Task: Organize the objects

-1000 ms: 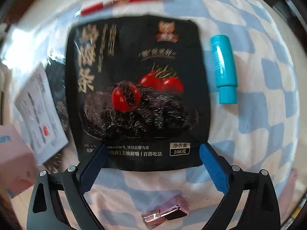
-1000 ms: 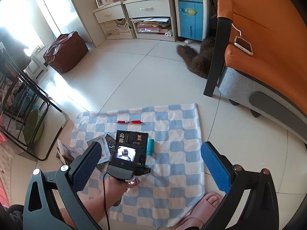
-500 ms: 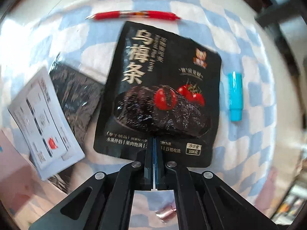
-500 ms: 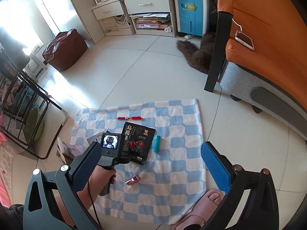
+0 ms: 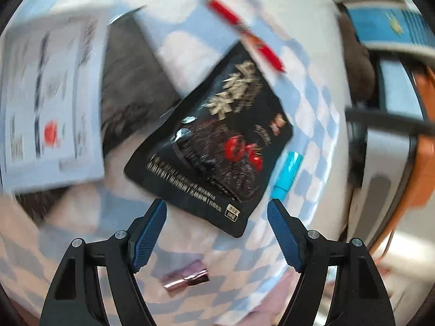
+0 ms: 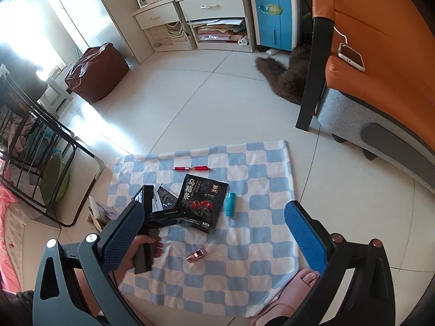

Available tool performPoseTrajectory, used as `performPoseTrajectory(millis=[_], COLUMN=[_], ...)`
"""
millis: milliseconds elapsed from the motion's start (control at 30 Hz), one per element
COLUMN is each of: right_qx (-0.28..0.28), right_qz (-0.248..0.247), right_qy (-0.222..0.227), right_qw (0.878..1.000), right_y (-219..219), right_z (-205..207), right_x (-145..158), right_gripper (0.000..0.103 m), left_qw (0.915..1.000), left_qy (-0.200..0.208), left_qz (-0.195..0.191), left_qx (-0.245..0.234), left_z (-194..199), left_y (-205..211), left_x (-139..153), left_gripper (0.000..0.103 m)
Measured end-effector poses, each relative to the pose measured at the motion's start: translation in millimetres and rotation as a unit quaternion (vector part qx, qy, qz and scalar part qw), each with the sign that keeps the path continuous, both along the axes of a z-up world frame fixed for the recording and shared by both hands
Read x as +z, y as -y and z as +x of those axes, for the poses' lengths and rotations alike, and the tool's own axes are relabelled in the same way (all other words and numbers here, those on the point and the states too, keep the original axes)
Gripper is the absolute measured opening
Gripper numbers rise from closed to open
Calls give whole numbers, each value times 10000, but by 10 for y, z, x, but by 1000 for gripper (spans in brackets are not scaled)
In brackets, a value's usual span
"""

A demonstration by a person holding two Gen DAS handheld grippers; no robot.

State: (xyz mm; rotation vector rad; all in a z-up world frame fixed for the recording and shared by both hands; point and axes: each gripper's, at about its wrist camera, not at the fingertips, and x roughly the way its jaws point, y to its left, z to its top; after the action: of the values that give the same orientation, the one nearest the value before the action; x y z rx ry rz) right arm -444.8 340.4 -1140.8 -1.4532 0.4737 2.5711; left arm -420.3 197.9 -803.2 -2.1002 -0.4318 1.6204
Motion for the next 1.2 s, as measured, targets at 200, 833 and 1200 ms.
performPoseTrajectory(millis=[200,833,1200], right_qx=[-22,-143,-381], right_qz=[-23,-241,-681], right_qy=[38,245,355], right_qw=[10000,9993,9963], right_y=[12,-164,-382], right_z=[10,43,134], right_x=[9,-114,-153], right_gripper=[103,103,103], left_qw=[9946,9496,9565], left_qy=[289,-99,393], left_qz=[-326,-1031,-1818], left_qx=[937,2957,2248], left_z=[196,574,334], left_y=[325,-197,-500], left_x=[12,-39,-42], left_gripper=[75,80,33])
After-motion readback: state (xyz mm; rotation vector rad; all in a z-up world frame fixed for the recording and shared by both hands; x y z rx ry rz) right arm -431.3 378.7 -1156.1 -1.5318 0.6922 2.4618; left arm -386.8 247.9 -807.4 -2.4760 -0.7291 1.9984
